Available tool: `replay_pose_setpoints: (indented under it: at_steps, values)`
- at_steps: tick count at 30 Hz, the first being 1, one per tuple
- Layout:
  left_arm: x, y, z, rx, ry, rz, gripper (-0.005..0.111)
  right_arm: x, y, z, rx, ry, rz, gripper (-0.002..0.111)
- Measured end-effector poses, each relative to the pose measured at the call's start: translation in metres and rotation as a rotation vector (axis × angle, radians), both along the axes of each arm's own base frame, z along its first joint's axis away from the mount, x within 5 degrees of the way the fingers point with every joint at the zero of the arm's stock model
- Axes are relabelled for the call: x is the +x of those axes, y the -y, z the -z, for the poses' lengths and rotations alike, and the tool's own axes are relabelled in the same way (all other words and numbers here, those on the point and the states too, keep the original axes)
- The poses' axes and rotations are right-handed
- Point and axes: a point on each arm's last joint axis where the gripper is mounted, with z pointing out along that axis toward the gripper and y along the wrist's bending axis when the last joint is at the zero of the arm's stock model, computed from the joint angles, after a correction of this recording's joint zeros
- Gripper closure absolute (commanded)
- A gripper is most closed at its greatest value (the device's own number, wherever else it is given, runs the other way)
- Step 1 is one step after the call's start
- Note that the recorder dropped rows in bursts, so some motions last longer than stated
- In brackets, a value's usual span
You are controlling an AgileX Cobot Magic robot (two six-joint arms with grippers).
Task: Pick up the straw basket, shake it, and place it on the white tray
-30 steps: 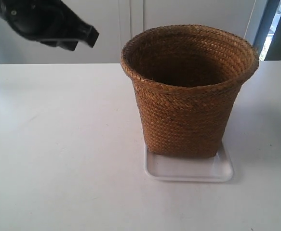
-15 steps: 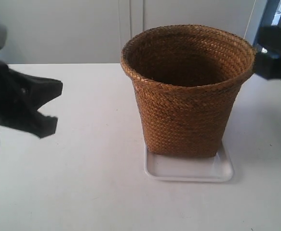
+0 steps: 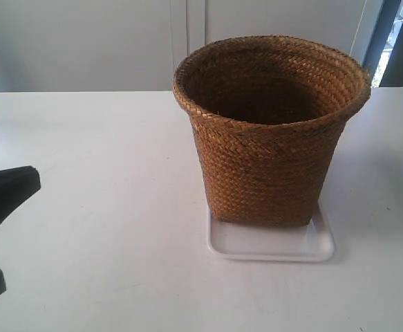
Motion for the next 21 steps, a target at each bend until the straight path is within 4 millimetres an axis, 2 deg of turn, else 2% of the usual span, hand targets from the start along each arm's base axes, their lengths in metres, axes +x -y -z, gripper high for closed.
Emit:
replay_pose_setpoints:
  at_steps: [9,21]
  values:
    - [-0.001,-0.002,0.006,0.036,-0.062,-0.015,0.107,-0.008,0.007,0.018,-0.036,-0.18,0.052,0.108]
    - [-0.001,-0.003,0.006,0.036,-0.067,-0.019,0.107,-0.008,0.007,0.019,-0.037,-0.194,0.055,0.108]
